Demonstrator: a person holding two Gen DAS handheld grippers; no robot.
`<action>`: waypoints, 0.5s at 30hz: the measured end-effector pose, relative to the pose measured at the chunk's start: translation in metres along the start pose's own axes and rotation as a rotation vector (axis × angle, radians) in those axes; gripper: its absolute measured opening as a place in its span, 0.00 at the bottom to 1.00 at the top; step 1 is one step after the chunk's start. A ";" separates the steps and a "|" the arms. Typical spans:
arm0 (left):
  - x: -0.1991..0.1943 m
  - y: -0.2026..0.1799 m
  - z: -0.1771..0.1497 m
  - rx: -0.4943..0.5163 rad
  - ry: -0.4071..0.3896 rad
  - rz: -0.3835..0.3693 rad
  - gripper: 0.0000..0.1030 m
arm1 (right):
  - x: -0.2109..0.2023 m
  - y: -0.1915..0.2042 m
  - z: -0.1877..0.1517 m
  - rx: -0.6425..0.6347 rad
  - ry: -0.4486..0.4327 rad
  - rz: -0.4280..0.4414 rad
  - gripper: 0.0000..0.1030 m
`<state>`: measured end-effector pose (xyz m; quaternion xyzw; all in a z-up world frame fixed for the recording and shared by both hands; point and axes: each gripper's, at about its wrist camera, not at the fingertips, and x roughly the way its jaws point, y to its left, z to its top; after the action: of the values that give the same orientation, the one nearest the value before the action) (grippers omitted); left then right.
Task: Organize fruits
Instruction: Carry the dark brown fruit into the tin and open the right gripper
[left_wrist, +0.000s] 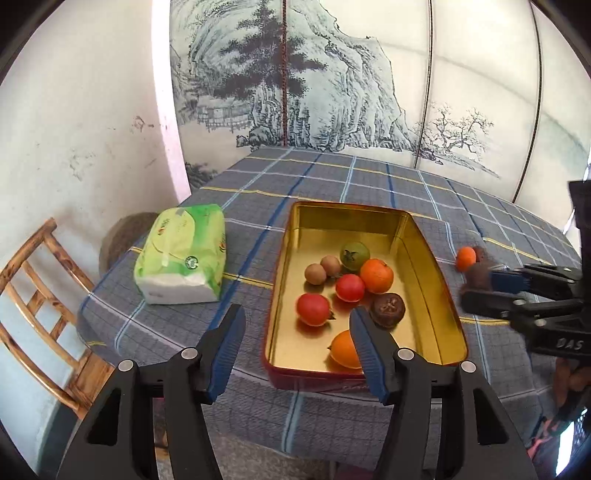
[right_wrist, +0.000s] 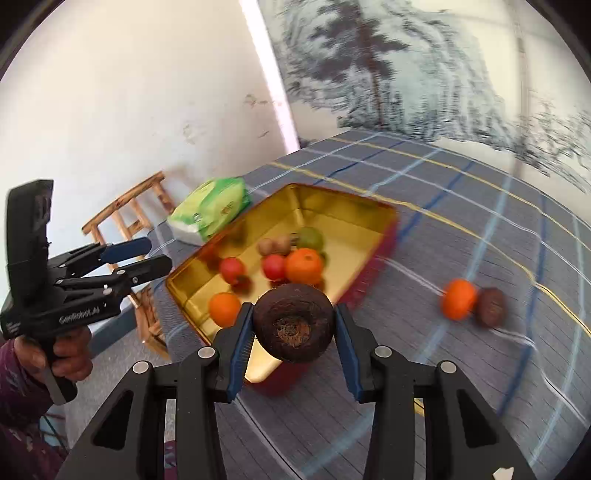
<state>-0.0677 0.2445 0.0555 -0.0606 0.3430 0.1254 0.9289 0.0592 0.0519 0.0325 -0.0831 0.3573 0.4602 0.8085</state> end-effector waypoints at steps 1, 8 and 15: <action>0.000 0.002 -0.001 -0.006 0.000 -0.003 0.59 | 0.006 0.004 0.003 -0.008 0.007 0.009 0.38; 0.000 0.014 -0.006 -0.012 0.001 0.004 0.59 | 0.045 0.022 0.020 -0.021 0.063 0.057 0.38; 0.001 0.016 -0.010 0.000 0.003 0.007 0.59 | 0.078 0.031 0.025 -0.021 0.121 0.051 0.38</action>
<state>-0.0779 0.2585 0.0473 -0.0594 0.3447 0.1286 0.9279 0.0718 0.1349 0.0056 -0.1099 0.4028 0.4786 0.7724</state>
